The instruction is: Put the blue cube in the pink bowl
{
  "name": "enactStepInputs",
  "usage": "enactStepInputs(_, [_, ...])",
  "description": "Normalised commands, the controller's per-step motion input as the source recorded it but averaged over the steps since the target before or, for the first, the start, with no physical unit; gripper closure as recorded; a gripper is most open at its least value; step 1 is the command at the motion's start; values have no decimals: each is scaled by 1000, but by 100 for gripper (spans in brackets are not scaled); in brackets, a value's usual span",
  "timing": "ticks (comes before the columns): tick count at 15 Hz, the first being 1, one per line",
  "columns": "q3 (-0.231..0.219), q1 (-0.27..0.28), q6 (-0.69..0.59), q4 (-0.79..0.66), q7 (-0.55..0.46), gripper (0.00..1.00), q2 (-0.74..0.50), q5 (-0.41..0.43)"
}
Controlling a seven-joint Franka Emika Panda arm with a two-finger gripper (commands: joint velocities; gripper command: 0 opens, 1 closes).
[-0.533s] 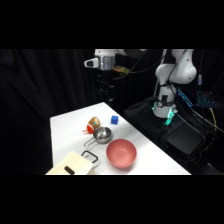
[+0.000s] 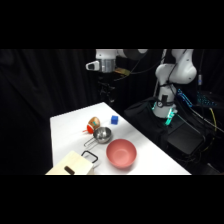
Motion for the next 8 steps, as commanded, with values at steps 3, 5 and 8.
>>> enactStepInputs(3, [-74, -83, 103, -312, -114, 0, -296, 74])
enactStepInputs(5, [-106, -127, 169, -366, -122, 0, -307, 54])
enactStepInputs(8, [-130, -155, 216, -344, -125, 0, -256, 48])
